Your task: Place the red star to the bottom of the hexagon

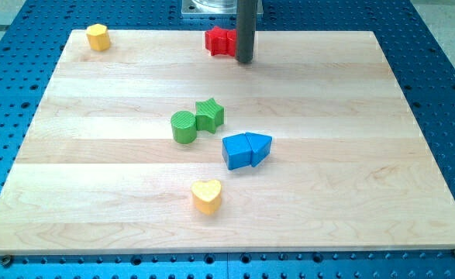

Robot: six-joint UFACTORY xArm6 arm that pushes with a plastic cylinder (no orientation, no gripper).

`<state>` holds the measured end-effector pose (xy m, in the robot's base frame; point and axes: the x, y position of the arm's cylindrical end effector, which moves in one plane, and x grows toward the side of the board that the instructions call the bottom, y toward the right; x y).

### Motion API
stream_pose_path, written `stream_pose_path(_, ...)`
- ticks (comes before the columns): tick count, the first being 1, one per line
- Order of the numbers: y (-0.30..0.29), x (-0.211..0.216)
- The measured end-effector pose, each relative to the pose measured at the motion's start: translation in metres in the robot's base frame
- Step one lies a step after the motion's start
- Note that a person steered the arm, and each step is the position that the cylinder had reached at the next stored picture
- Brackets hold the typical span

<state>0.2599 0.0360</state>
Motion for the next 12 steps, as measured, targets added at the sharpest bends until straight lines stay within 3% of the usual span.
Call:
stream_pose_path(2,0.026,-0.003)
stream_pose_path(5,0.001,-0.022)
stream_pose_path(6,0.021,-0.031)
stream_pose_path(8,-0.029,-0.042)
stream_pose_path(11,-0.247,-0.01)
stream_pose_path(12,-0.192,-0.018)
